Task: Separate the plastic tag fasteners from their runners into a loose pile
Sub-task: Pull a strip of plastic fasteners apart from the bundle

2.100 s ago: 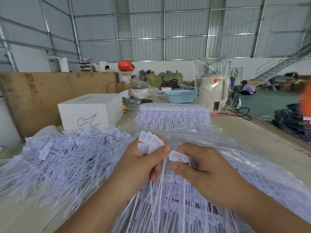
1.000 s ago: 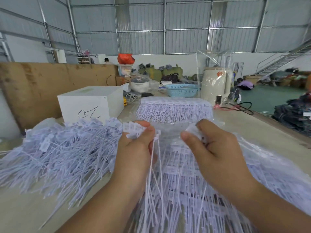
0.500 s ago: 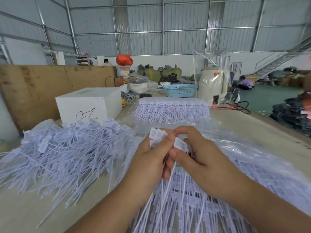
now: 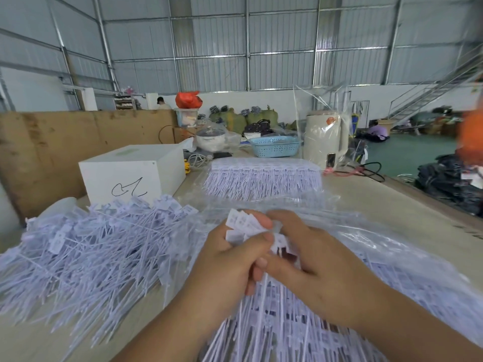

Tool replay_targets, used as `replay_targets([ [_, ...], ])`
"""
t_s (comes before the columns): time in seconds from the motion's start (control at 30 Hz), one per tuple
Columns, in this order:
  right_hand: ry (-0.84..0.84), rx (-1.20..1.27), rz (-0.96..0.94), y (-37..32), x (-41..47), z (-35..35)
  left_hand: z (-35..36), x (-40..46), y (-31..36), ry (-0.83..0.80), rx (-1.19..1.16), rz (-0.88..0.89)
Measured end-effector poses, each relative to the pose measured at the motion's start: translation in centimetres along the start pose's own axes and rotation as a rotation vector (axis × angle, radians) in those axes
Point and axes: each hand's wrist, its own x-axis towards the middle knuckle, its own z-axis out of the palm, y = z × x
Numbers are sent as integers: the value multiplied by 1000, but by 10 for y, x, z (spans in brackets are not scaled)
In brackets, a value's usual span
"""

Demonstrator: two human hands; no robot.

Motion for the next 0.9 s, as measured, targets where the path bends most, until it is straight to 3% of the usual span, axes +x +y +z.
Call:
replay_targets([
  [0.1,-30,134,33,7,1,-8,-8,3,4,81,-36,40],
  [0.2,-63,261,64,10,2,-9,-13,2,4,64,-25,19],
  [0.37,-40,233,16,5,4,-7,-3,0,2,48,24,42],
  [0.53,159,107,85,-4,5,0,3,3,1,147,-99,20],
  [0.63,254,73,62,-15,5,11,6,4,1,148,-286,-11],
  [0.8,504,206,104,-9,9,7,-8,8,-7,298,-417,-189],
  [0.9,321,234,49,-4,1,1,-10,10,-7,284,-282,-158],
])
